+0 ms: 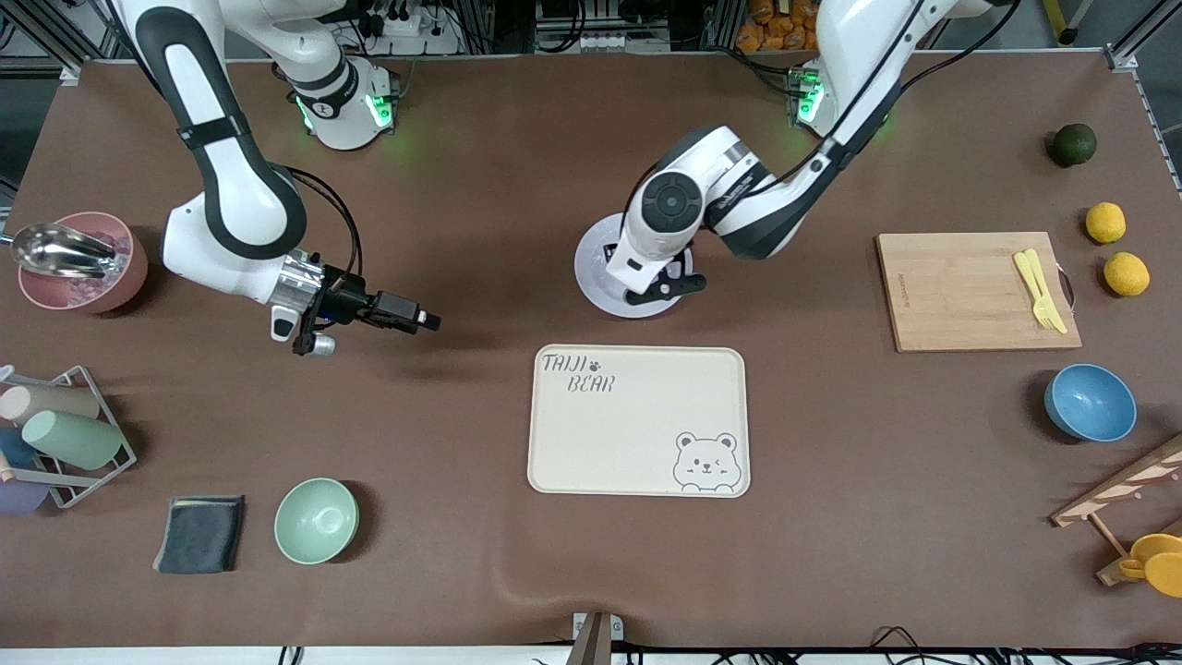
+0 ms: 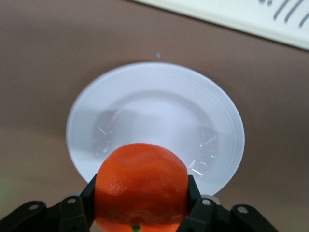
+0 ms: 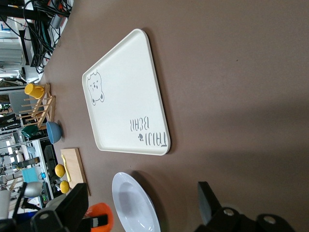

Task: Place orange and plate with both arms
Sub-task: 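Lower the orange onto the white plate and open the left gripper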

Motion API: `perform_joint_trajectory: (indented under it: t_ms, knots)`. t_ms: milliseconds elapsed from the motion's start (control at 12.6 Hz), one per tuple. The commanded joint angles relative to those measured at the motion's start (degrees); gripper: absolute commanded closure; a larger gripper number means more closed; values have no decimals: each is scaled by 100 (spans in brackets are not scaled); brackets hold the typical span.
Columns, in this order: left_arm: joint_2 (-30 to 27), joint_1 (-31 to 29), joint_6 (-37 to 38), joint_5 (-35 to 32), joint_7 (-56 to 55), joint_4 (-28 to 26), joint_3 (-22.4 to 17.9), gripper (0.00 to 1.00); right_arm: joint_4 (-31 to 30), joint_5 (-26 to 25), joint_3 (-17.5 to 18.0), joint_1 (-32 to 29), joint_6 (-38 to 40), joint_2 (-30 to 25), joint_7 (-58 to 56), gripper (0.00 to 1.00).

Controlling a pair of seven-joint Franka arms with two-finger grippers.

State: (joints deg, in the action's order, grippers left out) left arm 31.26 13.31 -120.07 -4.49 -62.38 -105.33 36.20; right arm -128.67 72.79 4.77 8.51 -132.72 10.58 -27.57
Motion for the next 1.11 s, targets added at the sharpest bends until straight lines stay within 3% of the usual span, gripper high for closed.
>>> perform_joint_trajectory:
  t_ms: [0, 238, 396, 475, 554, 633, 1029]
  knots:
    - [537, 303, 81, -577, -598, 398, -43, 100, -88, 156, 7, 28, -52, -47, -143, 0]
    - [881, 514, 81, -782, -925, 671, -51, 99, -97, 244, 7, 45, -52, -47, -152, 0]
    - [917, 663, 81, -791, -1021, 663, -130, 92, -132, 279, 7, 28, -52, -4, -441, 0]
    - [943, 742, 81, -782, -1100, 663, -192, 78, -141, 401, 7, 37, -52, 5, -460, 0]
    - [943, 760, 81, -782, -1118, 671, -218, 30, -149, 446, 7, 37, -44, 14, -529, 0]
    - [926, 761, 81, -799, -1084, 672, -219, 0, -150, 446, 7, 37, -52, 32, -574, 0]
    - [487, 594, 404, -782, -1101, 1004, -219, 0, -184, 560, 7, 89, -61, 50, -591, 0]
